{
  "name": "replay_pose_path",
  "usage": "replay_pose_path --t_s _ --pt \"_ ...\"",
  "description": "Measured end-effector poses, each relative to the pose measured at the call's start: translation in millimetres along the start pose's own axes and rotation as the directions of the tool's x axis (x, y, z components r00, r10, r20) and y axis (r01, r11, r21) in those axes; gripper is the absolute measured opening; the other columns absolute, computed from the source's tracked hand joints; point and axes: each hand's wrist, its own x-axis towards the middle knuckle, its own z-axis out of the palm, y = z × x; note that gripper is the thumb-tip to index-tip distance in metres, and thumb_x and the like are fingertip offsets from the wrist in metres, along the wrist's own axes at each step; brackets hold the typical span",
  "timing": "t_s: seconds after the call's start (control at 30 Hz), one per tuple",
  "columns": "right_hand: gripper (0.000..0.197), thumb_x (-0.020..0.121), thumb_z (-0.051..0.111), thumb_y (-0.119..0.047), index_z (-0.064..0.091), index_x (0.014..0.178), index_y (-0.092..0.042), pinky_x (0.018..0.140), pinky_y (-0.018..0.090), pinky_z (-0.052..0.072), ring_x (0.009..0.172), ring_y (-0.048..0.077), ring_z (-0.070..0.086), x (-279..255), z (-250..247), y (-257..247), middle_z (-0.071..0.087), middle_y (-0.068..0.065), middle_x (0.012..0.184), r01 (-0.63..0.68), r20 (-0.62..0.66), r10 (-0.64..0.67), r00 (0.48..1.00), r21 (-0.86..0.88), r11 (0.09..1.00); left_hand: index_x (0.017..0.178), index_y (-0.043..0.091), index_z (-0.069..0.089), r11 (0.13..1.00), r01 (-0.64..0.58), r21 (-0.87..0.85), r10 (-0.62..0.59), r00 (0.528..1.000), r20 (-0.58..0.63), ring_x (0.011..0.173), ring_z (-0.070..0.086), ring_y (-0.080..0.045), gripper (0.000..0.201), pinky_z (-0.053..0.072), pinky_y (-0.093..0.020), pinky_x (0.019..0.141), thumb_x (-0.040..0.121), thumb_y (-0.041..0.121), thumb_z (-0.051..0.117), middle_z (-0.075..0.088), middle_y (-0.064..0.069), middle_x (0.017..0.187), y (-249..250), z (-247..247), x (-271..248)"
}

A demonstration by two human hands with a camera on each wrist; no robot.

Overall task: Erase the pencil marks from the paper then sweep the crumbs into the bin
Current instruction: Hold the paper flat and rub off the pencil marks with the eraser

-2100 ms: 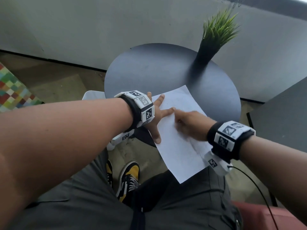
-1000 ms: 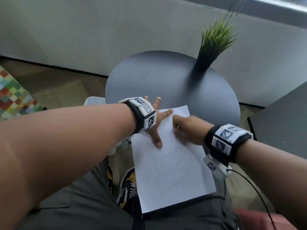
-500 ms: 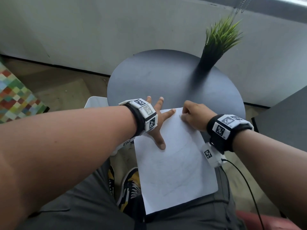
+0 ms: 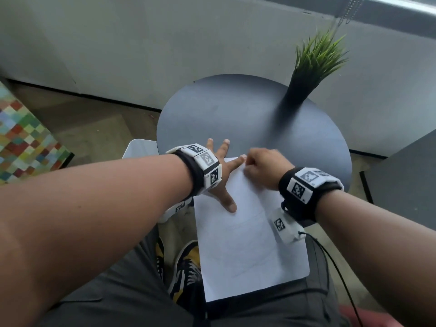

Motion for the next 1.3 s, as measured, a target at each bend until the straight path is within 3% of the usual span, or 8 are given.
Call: replay_pose_path --t_s 0.1,0.27,0.43,0.6,0.8,0.97,1.07,1.3 --pt "0.01 0.086 0.051 -0.027 0.053 0.083 -0.018 0.074 0.033 0.048 0.09 0.03 0.057 9 -8 11 0.064 0.009 0.095 -0.123 -0.086 0.123 0.989 0.004 0.992 0.146 0.053 -0.02 1.0 -0.004 0.0 0.004 1.0 0.0 0.145 -0.015 -0.05 0.144 0.015 -0.072 0.109 0.038 0.091 0.067 -0.028 -0.005 0.16 -1 0 3" --pt "0.009 0.086 0.053 -0.027 0.057 0.086 -0.019 0.077 0.037 0.051 0.088 0.028 0.061 -9 7 -12 0.066 0.004 0.09 0.131 0.083 -0.125 0.989 -0.076 0.988 0.145 0.056 -0.008 1.0 -0.01 0.005 0.01 1.0 -0.026 0.146 -0.013 -0.049 0.137 0.018 -0.071 0.107 0.036 0.092 0.066 -0.025 -0.005 0.161 -1 3 3" --pt "0.017 0.087 0.046 -0.029 0.052 0.093 -0.014 0.075 0.036 0.049 0.089 0.035 0.057 8 -11 13 0.062 0.015 0.1 -0.129 -0.062 0.124 0.99 -0.086 0.988 0.146 0.053 -0.02 1.0 -0.008 0.002 0.008 1.0 -0.01 0.145 -0.016 -0.051 0.145 0.013 -0.071 0.109 0.036 0.092 0.066 -0.028 -0.005 0.16 -2 3 4" --pt "0.015 0.092 0.047 -0.025 0.052 0.103 -0.017 0.075 0.039 0.05 0.084 0.028 0.058 -29 7 -17 0.063 0.004 0.089 0.272 0.209 -0.245 0.947 -0.109 0.956 0.146 0.053 -0.019 1.0 -0.016 -0.012 0.016 1.0 -0.006 0.144 -0.018 -0.051 0.144 0.012 -0.073 0.108 0.035 0.093 0.065 -0.029 -0.006 0.16 -3 5 4" --pt "0.011 0.09 0.057 -0.028 0.055 0.091 -0.018 0.068 0.031 0.041 0.086 0.024 0.057 -7 -18 46 0.062 0.003 0.091 -0.127 0.014 0.127 0.992 -0.021 0.992 0.147 0.051 -0.019 1.0 -0.007 0.015 0.007 0.999 0.05 0.145 -0.014 -0.051 0.146 0.015 -0.071 0.109 0.036 0.091 0.067 -0.027 -0.006 0.161 -2 -3 2" --pt "0.013 0.09 0.055 -0.029 0.054 0.093 -0.016 0.07 0.032 0.041 0.087 0.026 0.056 -1 -10 49 0.062 0.005 0.091 -0.139 -0.029 0.139 0.99 0.017 0.99 0.158 0.025 0.006 0.984 -0.144 0.107 0.148 0.989 -0.024 0.151 -0.003 -0.034 0.127 0.025 -0.058 0.112 0.062 0.075 0.072 -0.014 -0.007 0.164 19 -15 -1" --pt "0.014 0.091 0.053 -0.03 0.051 0.094 -0.016 0.07 0.032 0.042 0.086 0.028 0.056 -3 -10 47 0.061 0.008 0.093 -0.15 -0.044 0.151 0.988 0.012 0.989 0.158 0.02 0.001 0.974 -0.215 0.072 0.22 0.973 -0.071 0.152 -0.004 -0.025 0.128 0.021 -0.054 0.117 0.065 0.081 0.065 -0.009 -0.001 0.165 22 1 -2" --pt "0.009 0.091 0.049 -0.026 0.048 0.097 -0.02 0.063 0.032 0.039 0.082 0.035 0.057 -23 -3 28 0.061 0.012 0.087 0.17 -0.01 -0.176 0.984 -0.197 0.966 0.156 0.03 -0.007 0.977 -0.207 0.047 0.21 0.973 -0.099 0.151 -0.007 -0.021 0.133 0.017 -0.075 0.107 0.058 0.087 0.063 -0.013 0.01 0.164 16 10 -2"
